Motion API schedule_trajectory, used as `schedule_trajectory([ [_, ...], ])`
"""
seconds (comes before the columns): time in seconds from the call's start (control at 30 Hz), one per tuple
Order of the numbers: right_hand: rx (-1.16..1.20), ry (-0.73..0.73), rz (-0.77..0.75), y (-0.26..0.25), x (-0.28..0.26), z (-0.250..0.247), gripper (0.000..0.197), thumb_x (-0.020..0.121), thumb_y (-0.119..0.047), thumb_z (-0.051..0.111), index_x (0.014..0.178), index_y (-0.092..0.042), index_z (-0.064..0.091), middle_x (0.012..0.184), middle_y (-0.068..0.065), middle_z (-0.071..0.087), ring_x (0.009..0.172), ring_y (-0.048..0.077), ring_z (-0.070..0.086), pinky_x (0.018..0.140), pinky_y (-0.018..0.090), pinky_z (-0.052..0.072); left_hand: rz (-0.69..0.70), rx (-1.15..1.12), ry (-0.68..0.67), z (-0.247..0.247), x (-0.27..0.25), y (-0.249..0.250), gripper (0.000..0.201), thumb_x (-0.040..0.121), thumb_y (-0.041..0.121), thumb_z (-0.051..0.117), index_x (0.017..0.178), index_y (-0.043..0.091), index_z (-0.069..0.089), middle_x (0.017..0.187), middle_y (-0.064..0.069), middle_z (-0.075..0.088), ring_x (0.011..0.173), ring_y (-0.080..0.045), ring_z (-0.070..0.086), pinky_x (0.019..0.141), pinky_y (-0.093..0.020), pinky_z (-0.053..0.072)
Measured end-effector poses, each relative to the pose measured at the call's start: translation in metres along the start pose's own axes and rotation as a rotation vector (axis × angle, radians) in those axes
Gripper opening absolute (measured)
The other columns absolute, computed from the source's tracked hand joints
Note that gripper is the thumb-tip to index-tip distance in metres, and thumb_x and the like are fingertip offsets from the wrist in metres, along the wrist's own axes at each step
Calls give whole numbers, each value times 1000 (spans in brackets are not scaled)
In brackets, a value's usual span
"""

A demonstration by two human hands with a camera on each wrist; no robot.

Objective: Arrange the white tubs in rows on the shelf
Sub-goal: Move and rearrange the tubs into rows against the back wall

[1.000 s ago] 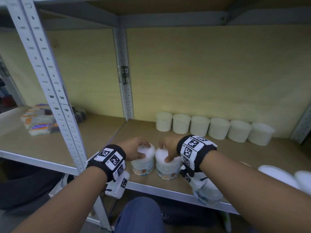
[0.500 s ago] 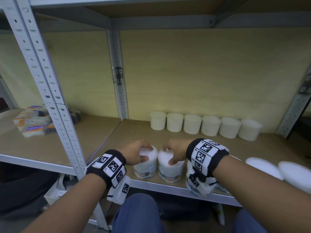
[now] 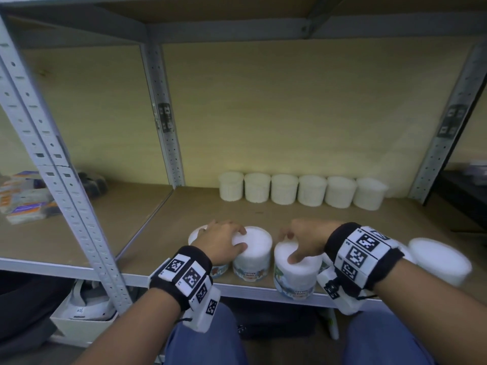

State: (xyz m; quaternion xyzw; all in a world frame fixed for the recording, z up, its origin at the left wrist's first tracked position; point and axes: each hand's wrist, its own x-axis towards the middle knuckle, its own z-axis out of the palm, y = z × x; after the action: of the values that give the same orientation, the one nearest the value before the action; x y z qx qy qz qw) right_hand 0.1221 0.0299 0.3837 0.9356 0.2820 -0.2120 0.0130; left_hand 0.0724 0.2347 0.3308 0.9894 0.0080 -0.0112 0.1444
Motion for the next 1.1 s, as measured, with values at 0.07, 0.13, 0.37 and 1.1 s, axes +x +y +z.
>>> schedule_trajectory([
  [0.07, 21, 15, -5, 3, -1, 3, 55, 83, -30, 71, 133, -22, 49, 132, 1, 54, 115, 23, 54, 95, 34, 45, 4, -18, 13, 3, 1, 0, 38, 89, 42, 54, 126, 31, 54, 140, 8, 49, 129, -24, 40, 108, -45, 35],
  [0.13, 36, 29, -6, 4, -1, 5, 55, 84, -29, 70, 135, -21, 49, 133, 1, 53, 116, 23, 54, 95, 33, 45, 0, -33, 15, 4, 2, 0, 38, 90, 41, 54, 126, 31, 54, 141, 8, 48, 130, -24, 39, 108, -44, 35],
  [0.37, 45, 89, 17, 5, 6, 10, 56, 86, -30, 66, 138, -18, 48, 134, 3, 54, 119, 23, 55, 97, 33, 45, -5, -77, 31, 5, -1, 2, 37, 90, 38, 56, 126, 29, 56, 140, 9, 49, 130, -23, 38, 108, -42, 35],
  [1.1, 110, 189, 18, 26, 26, 8, 54, 92, -32, 57, 142, -20, 41, 147, 2, 43, 129, 22, 47, 104, 33, 40, -36, -161, 75, 3, 4, -4, 42, 90, 41, 56, 130, 26, 52, 138, 5, 49, 128, -20, 44, 106, -42, 38],
])
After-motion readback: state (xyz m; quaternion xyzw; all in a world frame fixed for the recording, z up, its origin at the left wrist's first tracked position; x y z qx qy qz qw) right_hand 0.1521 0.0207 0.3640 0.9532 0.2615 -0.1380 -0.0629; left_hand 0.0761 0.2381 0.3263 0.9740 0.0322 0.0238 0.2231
